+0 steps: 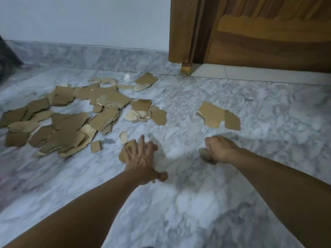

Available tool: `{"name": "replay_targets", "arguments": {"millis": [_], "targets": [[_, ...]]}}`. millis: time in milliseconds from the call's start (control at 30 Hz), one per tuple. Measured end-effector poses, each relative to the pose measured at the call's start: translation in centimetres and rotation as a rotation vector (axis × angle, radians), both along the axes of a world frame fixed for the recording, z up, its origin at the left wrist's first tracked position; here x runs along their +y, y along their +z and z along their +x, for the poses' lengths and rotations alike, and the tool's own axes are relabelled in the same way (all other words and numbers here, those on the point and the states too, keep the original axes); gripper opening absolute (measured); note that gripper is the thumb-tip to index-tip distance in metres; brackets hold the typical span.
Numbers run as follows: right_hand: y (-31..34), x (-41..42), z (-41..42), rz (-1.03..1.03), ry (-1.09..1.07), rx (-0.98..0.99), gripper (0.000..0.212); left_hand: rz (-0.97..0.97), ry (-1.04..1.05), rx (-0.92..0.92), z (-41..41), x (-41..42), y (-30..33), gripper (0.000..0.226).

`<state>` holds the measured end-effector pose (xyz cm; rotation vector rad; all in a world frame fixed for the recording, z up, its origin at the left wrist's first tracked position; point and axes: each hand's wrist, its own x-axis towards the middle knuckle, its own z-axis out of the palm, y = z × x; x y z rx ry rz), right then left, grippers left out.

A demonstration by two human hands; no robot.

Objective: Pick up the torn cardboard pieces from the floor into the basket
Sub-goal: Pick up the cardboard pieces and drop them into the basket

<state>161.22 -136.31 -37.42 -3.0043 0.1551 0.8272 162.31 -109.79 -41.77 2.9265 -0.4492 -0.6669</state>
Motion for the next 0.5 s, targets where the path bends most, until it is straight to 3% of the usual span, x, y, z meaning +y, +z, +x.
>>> {"name": "replay_targets", "arguments": {"millis": [167,333,500], "targets": [[-1.5,-0.2,2.9,0.020,-0.095,-0.177,0.030,0.103,0.325,0.021,2.1,0.4,0.1,0.117],[-1.5,-1.9,5.9,-0.024,-0.229,-0.282,0.043,0.104,0.730,0.053,3.6,0.3,-0.6,0.129],[-2.0,-4.6,7.6,-0.028,-0.486,-0.347,0.065,0.085,0.823,-0.024,5.0,0.9,-1.3,0.138]]}}
